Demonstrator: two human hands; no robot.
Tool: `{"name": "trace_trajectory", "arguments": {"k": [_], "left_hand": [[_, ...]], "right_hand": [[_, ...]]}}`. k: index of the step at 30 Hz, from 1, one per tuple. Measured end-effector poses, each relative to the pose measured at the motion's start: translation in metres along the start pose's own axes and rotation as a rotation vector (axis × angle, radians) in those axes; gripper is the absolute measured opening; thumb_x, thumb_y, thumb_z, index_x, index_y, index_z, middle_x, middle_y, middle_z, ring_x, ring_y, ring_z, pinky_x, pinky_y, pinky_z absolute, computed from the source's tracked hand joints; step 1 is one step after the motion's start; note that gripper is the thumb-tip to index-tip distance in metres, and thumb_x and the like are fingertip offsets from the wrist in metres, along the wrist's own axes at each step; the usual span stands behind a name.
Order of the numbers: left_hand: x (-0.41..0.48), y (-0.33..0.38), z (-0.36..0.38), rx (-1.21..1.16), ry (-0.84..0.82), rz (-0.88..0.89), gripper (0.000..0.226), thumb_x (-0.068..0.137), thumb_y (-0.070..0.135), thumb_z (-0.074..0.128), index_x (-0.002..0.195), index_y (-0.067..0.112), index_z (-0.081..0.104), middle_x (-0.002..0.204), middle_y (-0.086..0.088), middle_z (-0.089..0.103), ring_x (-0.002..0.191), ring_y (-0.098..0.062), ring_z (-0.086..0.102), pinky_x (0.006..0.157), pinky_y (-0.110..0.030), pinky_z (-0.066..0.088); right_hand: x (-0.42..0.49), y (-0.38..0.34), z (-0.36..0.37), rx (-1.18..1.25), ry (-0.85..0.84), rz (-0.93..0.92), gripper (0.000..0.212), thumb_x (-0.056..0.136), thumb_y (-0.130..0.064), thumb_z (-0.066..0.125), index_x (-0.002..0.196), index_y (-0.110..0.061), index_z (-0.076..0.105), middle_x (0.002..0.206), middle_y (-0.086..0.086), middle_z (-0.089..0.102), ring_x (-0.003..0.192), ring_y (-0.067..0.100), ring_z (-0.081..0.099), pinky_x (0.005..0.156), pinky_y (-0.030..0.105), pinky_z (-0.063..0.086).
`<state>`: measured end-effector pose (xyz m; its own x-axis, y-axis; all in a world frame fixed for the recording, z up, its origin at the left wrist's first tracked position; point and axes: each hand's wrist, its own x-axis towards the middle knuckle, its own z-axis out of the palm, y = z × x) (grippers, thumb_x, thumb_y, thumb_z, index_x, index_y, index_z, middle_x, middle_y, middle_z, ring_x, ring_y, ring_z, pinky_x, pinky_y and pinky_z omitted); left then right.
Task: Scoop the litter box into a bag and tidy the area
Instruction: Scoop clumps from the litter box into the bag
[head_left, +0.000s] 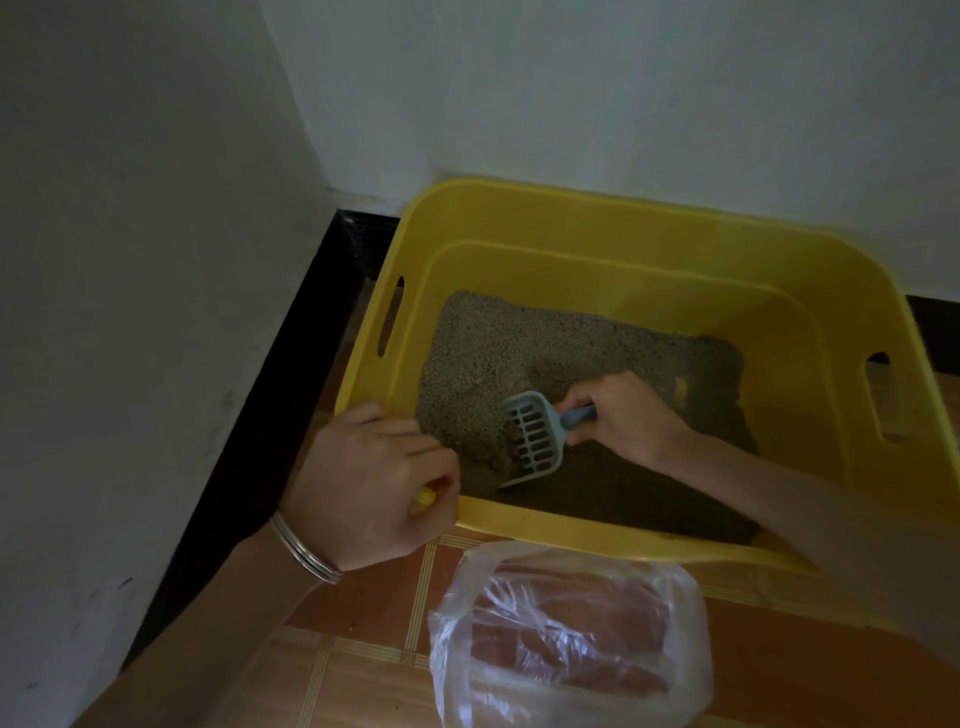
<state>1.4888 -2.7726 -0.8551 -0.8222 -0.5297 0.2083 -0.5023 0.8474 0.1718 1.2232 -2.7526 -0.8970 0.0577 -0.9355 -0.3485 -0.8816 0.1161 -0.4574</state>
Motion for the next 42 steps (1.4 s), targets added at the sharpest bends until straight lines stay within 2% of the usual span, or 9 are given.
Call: {"name": "trace_trajectory", "arguments": {"k": [7,11,14,19,22,32,36,42], "left_hand": [[0.0,-0.001,0.001,0.001,-0.002,-0.006,0.019,0.078,0.032,0.055,0.061,0.026,0.061,0.057,0.011,0.059,0.057,-0.009,0.055,0.059,-0.029,0.036],[-0.001,-0.002,0.002,-0.007,0.003,0.001,0.02,0.078,0.032,0.055,0.061,0.025,0.062,0.057,0.01,0.06,0.057,-0.009,0.055,0.059,-0.029,0.036],[-0.001,-0.003,0.001,-0.008,0.0,0.011,0.02,0.079,0.033,0.054,0.062,0.026,0.063,0.058,0.011,0.061,0.057,-0.009,0.056,0.059,-0.028,0.036],[-0.002,-0.003,0.0,-0.005,-0.036,0.001,0.02,0.079,0.034,0.053,0.063,0.027,0.063,0.058,0.011,0.06,0.059,-0.01,0.057,0.06,-0.03,0.038],[0.0,-0.002,-0.001,-0.002,-0.038,-0.004,0.019,0.078,0.034,0.053,0.063,0.027,0.062,0.057,0.011,0.059,0.059,-0.01,0.056,0.059,-0.029,0.038],[-0.001,0.001,-0.003,-0.012,-0.033,-0.014,0.021,0.078,0.034,0.051,0.062,0.028,0.063,0.057,0.013,0.059,0.059,-0.007,0.056,0.06,-0.027,0.035],[-0.001,0.001,-0.004,-0.008,-0.026,-0.017,0.022,0.079,0.034,0.05,0.062,0.028,0.062,0.057,0.013,0.059,0.06,-0.007,0.057,0.058,-0.03,0.039],[-0.001,0.001,-0.002,0.0,-0.003,-0.013,0.021,0.079,0.033,0.051,0.061,0.026,0.061,0.057,0.012,0.059,0.059,-0.008,0.057,0.058,-0.033,0.041]], "right_hand": [[0.021,-0.025,0.02,0.122,0.039,-0.046,0.026,0.074,-0.015,0.074,0.1,-0.015,0.069,0.099,-0.002,0.069,0.084,0.001,0.056,0.084,0.02,0.045],[0.021,-0.019,0.023,0.236,0.043,-0.031,0.028,0.072,-0.013,0.076,0.098,-0.013,0.069,0.098,0.0,0.07,0.081,-0.001,0.057,0.076,0.005,0.038],[0.018,-0.016,0.016,0.269,0.057,-0.038,0.027,0.072,-0.013,0.076,0.098,-0.013,0.07,0.097,-0.002,0.069,0.08,-0.002,0.057,0.078,0.006,0.039],[0.007,-0.006,-0.013,0.262,0.257,-0.014,0.032,0.071,-0.011,0.076,0.103,-0.013,0.069,0.094,-0.009,0.064,0.08,-0.003,0.055,0.076,-0.005,0.036],[-0.001,0.003,-0.03,0.279,0.26,0.003,0.032,0.071,-0.012,0.076,0.103,-0.014,0.069,0.095,-0.008,0.065,0.078,-0.009,0.054,0.076,-0.005,0.036],[-0.034,0.018,-0.041,0.295,0.285,0.077,0.032,0.068,-0.012,0.079,0.099,-0.016,0.071,0.09,-0.007,0.066,0.078,-0.009,0.055,0.072,-0.004,0.038],[-0.045,0.024,-0.044,0.254,0.302,0.096,0.034,0.069,-0.013,0.078,0.102,-0.014,0.07,0.095,-0.005,0.067,0.082,-0.003,0.057,0.073,-0.003,0.038],[-0.058,0.026,-0.045,0.208,0.271,0.106,0.033,0.07,-0.015,0.078,0.102,-0.017,0.069,0.094,-0.007,0.066,0.081,-0.006,0.054,0.07,-0.004,0.036]]}}
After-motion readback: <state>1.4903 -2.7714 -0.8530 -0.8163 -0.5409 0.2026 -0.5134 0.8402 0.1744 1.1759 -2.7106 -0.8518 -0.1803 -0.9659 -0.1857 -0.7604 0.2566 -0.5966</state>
